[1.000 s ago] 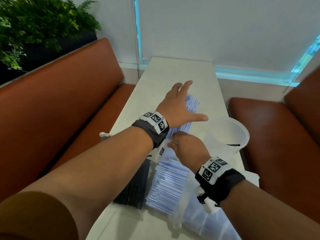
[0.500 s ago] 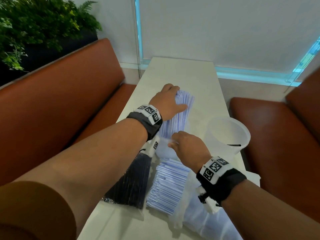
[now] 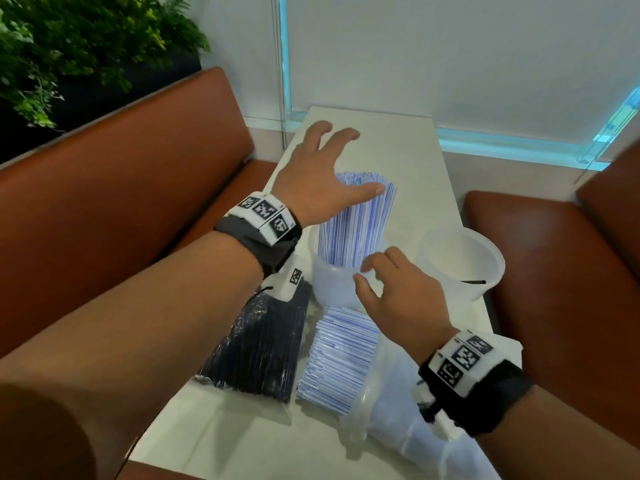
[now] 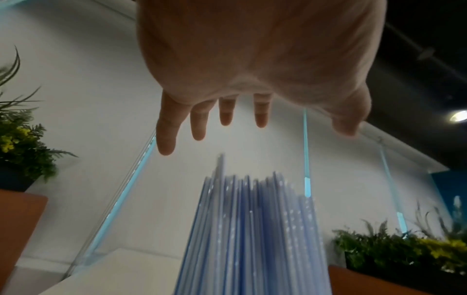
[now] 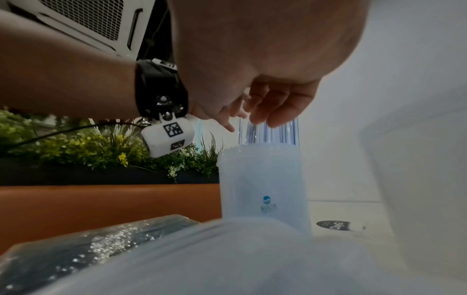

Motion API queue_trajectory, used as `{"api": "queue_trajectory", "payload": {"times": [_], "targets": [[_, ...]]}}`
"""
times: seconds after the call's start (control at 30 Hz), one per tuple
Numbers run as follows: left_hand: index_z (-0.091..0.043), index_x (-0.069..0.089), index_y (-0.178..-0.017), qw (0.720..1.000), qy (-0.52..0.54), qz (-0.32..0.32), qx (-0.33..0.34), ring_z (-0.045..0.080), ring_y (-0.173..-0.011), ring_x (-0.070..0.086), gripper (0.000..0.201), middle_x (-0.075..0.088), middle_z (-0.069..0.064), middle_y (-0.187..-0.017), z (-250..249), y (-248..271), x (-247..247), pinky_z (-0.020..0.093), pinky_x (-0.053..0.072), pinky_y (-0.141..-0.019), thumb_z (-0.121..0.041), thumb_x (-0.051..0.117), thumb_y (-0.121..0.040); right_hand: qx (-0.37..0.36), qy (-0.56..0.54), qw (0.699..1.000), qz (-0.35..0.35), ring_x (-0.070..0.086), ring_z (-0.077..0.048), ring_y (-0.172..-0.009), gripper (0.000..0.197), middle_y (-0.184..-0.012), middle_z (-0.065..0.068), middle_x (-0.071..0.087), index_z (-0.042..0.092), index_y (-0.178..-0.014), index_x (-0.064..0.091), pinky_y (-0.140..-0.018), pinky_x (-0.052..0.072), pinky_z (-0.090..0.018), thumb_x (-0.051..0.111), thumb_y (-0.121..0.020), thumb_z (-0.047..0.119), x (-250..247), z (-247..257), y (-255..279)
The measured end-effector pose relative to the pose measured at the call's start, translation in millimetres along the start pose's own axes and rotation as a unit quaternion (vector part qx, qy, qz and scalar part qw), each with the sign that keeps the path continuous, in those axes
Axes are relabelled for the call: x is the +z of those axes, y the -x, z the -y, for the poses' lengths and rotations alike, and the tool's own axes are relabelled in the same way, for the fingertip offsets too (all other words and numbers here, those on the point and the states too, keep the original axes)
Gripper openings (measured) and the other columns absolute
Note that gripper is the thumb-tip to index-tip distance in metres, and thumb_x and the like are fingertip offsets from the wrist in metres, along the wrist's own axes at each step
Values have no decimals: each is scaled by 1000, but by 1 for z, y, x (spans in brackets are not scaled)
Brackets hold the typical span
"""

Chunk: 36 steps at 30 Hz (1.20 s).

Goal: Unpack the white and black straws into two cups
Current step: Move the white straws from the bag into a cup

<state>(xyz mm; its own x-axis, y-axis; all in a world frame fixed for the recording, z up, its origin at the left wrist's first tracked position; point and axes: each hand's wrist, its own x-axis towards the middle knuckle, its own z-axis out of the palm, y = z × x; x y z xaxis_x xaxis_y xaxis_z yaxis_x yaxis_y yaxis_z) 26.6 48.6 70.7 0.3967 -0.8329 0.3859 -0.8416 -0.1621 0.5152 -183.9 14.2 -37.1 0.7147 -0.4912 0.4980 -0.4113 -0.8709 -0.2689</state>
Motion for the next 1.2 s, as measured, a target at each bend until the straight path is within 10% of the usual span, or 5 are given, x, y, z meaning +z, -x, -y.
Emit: {"api": "queue_trajectory", "payload": {"times": [0.13,0.27,0.47,0.97,1.2], "targets": [[-27,59,-107,989,21,-126,74,12,-100,54,41,51,-6,-110,-8,50,-16,24,43,-88,-60,63,-83,216,124,938,243,64,-21,-83,53,-95,7,46,30,-111,37,-60,37,-34,37,-87,77,3,-12,25],[-30,57,-79,994,10,52,96,6,-65,53,25,56,-11,-71,-19,103,4,27,43,-57,-51,53,-91,281,148,888,332,57,-23,-85,62,-100,2,53,19,-114,44,-66,37,-34,47,-85,74,9,-19,34],[-20,61,-129,916,-113,372,97,20,-107,57,37,57,-1,-120,-6,146,82,37,48,-86,-40,56,-98,289,23,902,321,54,-21,-89,17,-102,-2,59,17,-97,49,-76,43,-31,55,-92,32,14,-24,34],[-8,56,-128,887,-213,393,113,31,-104,60,33,57,10,-119,-20,155,131,36,44,-71,-19,54,-97,314,-53,904,285,60,-23,-98,25,-111,-1,67,19,-111,59,-87,49,-36,49,-92,30,0,-14,34],[-14,50,-114,885,-267,365,112,26,-67,53,19,58,3,-82,9,145,83,35,42,-56,-15,50,-96,272,-47,928,248,59,-15,-80,42,-109,2,43,41,-135,50,-82,51,-36,48,-94,32,-2,-21,36]]}}
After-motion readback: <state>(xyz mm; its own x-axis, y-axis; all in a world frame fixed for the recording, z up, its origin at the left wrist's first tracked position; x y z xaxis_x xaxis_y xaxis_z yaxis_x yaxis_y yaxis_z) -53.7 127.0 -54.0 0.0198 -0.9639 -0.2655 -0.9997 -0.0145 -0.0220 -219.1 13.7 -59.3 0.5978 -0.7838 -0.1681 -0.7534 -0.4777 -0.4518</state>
